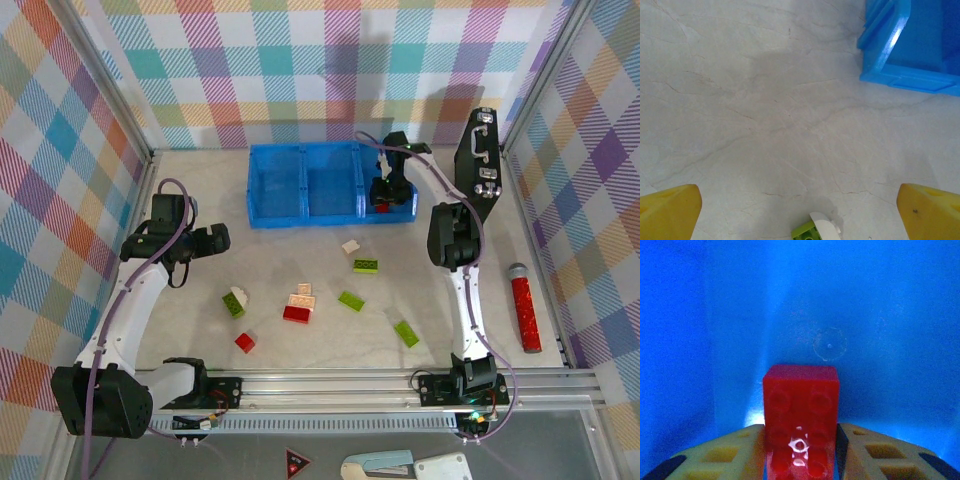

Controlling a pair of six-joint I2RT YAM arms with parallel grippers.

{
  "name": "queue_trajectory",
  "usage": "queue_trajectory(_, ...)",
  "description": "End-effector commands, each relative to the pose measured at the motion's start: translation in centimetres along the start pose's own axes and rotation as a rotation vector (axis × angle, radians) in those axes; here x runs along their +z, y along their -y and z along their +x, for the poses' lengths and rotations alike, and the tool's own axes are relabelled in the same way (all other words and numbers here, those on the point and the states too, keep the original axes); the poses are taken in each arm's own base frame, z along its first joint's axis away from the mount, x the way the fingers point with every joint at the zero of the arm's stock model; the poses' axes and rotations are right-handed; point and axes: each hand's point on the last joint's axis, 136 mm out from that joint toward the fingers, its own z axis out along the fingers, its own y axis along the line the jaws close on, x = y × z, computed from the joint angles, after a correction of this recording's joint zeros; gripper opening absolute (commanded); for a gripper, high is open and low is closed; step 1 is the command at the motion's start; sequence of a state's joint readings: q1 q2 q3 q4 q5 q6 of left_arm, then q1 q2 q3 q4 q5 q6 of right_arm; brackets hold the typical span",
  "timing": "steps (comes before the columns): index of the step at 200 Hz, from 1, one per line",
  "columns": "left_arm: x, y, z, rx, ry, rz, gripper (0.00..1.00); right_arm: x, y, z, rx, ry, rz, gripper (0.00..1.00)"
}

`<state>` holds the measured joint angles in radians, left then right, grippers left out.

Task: Sort the legos into containers by color
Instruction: Place the lego in the container, then pick up the lego from the bottom-left of the table.

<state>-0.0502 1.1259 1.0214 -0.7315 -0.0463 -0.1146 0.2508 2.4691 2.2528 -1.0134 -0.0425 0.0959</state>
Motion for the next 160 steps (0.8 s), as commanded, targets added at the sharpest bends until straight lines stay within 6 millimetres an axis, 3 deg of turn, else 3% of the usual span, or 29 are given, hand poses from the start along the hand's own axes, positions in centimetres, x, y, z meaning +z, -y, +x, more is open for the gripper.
queue_trajectory(1,0.0,-0.3,0.4,0.004,-0.013,-0.009,1.0,-4.2,-1.2,-0.4,-0.002,0.044,-0.022,0.43)
queue_trajectory(83,0.0,0.2,0.7,0.012,-0.025,0.023,0.99,-8.1,-2.5,2.1,-0.006,0.064,-0.025,0.42)
queue_trajectory(131,0.4,0.6,1.0,-0.001,-0.058,0.039,0.95,-10.1,-3.9,6.1,0.001,0.067,-0.038,0.42)
queue_trajectory(160,0.3,1.9,1.1,-0.034,-0.086,0.073,0.91,-11.1,-4.7,9.1,0.006,0.073,-0.043,0.41)
